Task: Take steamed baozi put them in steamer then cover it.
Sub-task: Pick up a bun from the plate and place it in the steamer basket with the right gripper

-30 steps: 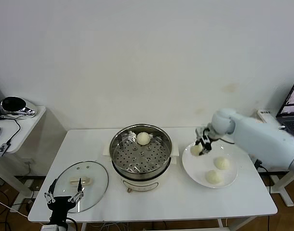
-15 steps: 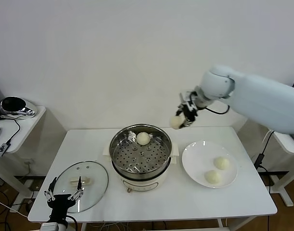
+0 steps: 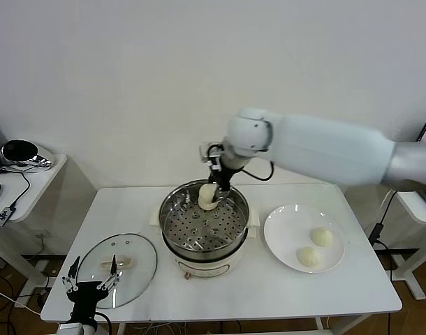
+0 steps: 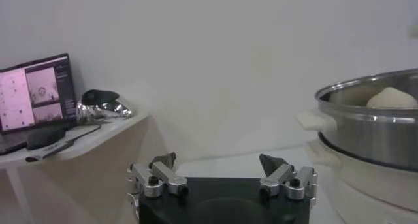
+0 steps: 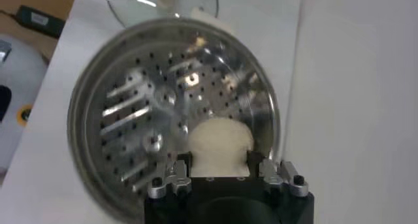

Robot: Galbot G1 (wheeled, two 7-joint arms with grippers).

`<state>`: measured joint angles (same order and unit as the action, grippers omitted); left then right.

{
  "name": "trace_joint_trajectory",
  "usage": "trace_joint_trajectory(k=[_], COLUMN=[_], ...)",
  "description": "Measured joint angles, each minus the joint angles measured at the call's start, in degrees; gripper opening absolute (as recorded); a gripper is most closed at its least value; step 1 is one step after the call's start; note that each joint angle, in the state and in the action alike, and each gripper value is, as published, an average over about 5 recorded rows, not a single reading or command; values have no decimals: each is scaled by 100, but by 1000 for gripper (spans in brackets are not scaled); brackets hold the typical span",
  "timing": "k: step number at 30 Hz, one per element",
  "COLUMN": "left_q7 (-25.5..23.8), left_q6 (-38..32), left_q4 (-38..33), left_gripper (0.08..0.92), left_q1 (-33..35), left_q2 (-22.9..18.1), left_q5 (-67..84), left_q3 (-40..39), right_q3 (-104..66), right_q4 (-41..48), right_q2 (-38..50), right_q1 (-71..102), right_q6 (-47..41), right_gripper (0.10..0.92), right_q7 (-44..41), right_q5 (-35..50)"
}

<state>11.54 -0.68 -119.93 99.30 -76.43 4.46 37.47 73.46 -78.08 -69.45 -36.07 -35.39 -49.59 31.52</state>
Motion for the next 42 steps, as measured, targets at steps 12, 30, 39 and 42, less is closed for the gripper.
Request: trace_joint_trajectory(k=[12, 30, 39, 42], left_q7=[7, 16, 11, 4], left_q6=[-13, -30, -26, -17], left_q4=[-28, -16, -24, -35], left_gripper=[823, 823, 823, 823], left_q1=[3, -24, -46, -65], left_q2=[-6, -9, 0, 27], left_q5=[2, 5, -7, -8], left_q3=[30, 11, -13, -24], right_q3=[0, -103, -95, -29], right_q4=[704, 1373, 1052, 745], right_q2=[-803, -1299, -969, -673], right_q1=[519, 1039, 624, 315], right_q6=[-374, -567, -547, -482], right_gripper=[535, 655, 820, 822], right_q7=[266, 519, 293, 88], right_q5=[235, 248, 282, 241])
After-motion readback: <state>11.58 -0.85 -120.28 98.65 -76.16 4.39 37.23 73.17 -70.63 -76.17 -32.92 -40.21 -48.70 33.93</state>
